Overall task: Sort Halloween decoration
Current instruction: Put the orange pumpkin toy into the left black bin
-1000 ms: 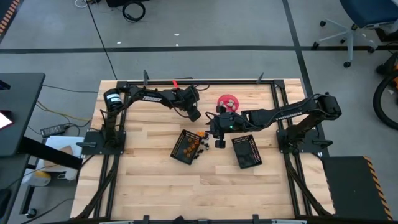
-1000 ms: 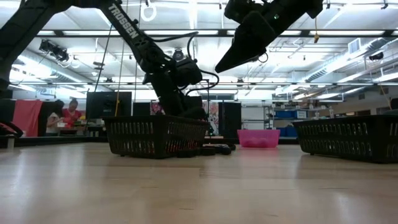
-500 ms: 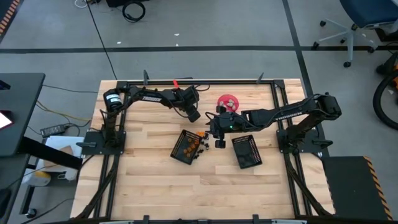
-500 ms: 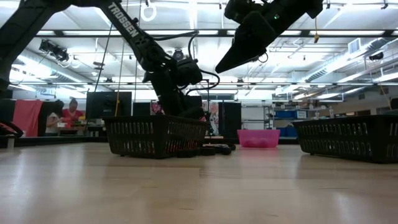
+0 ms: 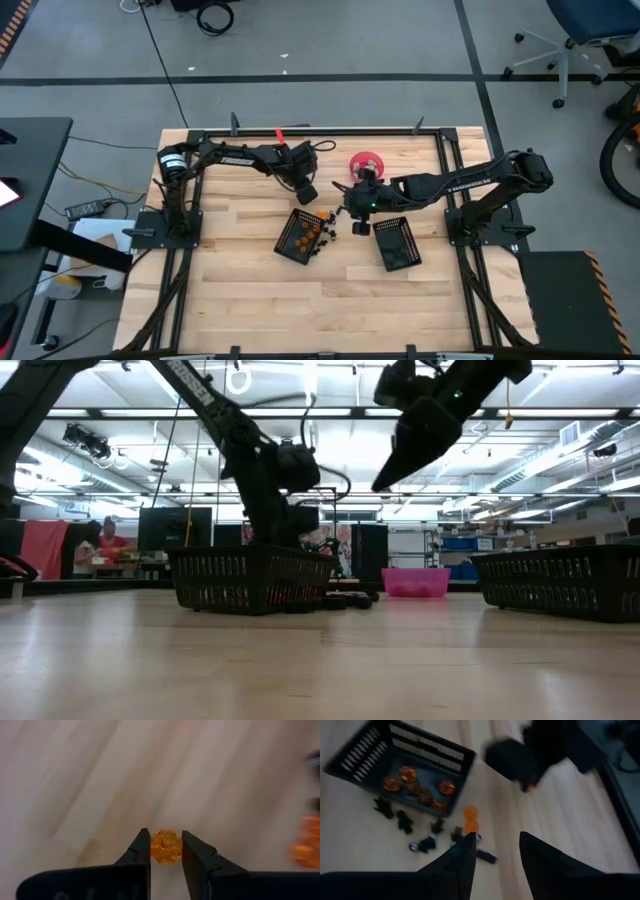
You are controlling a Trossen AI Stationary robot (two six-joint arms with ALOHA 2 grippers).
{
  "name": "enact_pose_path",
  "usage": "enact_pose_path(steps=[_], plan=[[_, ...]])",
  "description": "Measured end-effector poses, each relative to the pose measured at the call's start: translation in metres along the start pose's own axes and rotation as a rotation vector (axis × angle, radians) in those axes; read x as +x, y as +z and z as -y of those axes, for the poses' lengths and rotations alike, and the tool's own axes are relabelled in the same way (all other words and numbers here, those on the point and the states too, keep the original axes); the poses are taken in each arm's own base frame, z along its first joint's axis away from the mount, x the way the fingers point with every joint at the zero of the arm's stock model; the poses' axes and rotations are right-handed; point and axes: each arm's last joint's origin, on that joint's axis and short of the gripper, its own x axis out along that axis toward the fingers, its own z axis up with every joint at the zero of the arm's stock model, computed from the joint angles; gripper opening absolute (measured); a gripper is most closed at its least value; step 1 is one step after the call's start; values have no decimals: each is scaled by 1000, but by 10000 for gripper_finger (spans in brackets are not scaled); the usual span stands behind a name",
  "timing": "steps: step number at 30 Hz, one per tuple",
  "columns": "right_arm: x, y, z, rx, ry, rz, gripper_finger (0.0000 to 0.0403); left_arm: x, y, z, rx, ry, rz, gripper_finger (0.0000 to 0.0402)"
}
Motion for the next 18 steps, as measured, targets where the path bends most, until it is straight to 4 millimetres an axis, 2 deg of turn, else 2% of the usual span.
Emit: enact_pose_path(steps=[3, 8, 13, 18], plan=[[-8, -4, 4, 22, -29, -35, 155, -16, 4, 8, 14, -69, 29, 56], [-21, -3, 7, 49, -37, -12, 155, -32, 4, 22, 32, -120, 43, 55], [-30, -11, 6, 51, -72, -5, 155, -44, -1, 52, 86, -301, 21, 53], [-40, -22, 9, 67, -122, 7, 155, -51, -14, 87, 178, -365, -25, 52]])
